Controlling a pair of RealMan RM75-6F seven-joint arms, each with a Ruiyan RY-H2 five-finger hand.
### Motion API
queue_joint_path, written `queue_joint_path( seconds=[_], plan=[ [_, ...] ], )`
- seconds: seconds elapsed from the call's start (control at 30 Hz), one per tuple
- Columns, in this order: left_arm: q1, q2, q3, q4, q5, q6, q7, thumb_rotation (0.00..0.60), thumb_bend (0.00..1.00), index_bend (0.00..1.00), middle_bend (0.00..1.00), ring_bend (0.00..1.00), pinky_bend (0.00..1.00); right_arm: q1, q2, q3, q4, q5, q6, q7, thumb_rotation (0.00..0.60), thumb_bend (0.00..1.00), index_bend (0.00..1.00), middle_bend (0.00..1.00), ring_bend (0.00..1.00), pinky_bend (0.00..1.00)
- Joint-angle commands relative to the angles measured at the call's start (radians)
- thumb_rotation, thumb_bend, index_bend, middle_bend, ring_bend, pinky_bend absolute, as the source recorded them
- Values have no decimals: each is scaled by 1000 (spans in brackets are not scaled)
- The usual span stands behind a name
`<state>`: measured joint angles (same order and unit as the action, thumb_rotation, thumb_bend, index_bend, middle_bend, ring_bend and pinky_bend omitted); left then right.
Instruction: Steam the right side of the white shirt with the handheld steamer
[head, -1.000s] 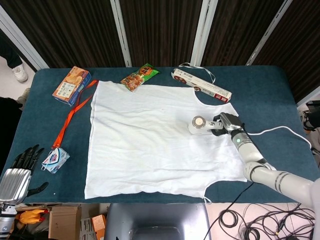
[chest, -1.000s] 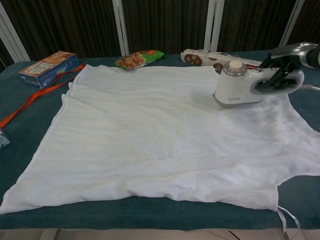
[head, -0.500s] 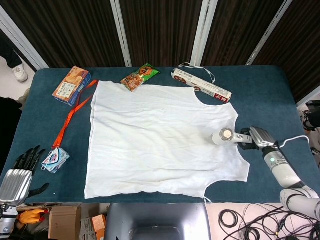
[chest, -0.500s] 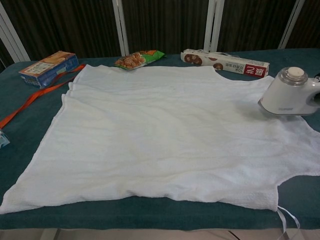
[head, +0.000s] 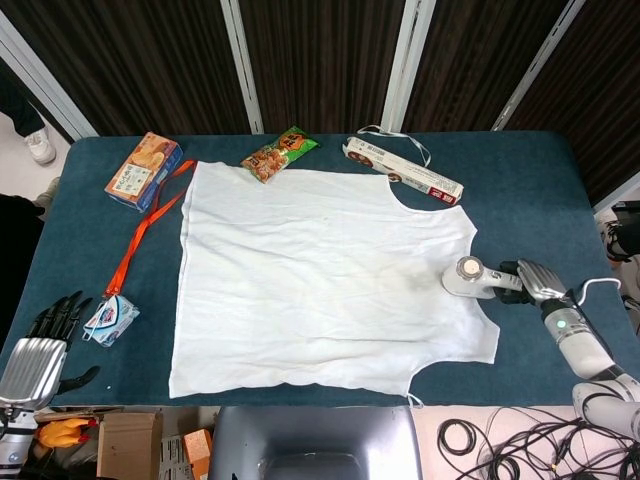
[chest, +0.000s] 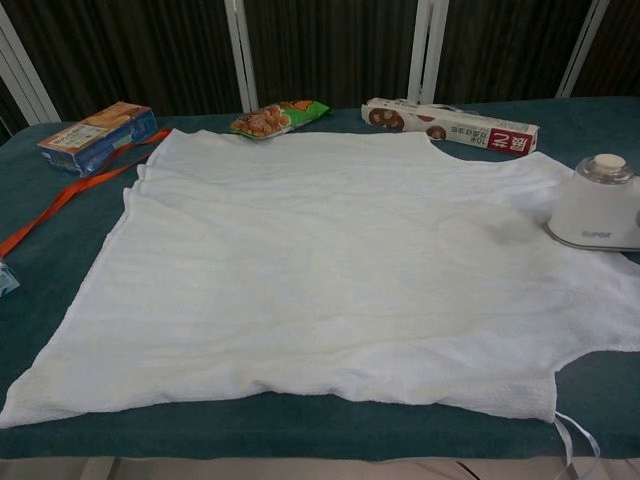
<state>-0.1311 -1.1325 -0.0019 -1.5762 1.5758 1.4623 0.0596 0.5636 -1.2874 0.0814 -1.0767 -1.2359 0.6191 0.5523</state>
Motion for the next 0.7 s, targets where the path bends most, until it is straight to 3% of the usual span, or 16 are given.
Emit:
queue_joint_path(
  seconds=[0.03, 0.17, 0.27, 0.5, 0.7],
  plan=[
    [-2, 0, 1, 0, 1, -4, 2, 600, 0, 2, 27, 50, 153, -6, 0, 2, 14, -3, -15, 19, 600, 367, 53, 240, 223, 598],
    [-3, -1, -1, -1, -4, -6, 3, 600, 0, 2, 27, 50, 153, -9, 11, 6, 8, -30, -22, 61, 600, 276, 0, 131, 110, 352],
    [-4, -3, -1, -1, -3, -5, 6, 600, 0, 2, 26, 50, 153, -5, 31, -2, -6, -65, -31, 83, 600, 225, 0, 69, 51, 243],
    [-3, -2, -1, -1, -4, -3, 4, 600, 0, 2, 26, 50, 153, -18, 65, -15, -34, -118, 12, 83, 600, 156, 0, 0, 0, 97],
    [1, 1, 0, -1, 3, 7, -2, 600, 0, 3, 26, 50, 153, -53, 104, -5, -89, -134, 113, 70, 600, 135, 0, 0, 0, 73]
  ],
)
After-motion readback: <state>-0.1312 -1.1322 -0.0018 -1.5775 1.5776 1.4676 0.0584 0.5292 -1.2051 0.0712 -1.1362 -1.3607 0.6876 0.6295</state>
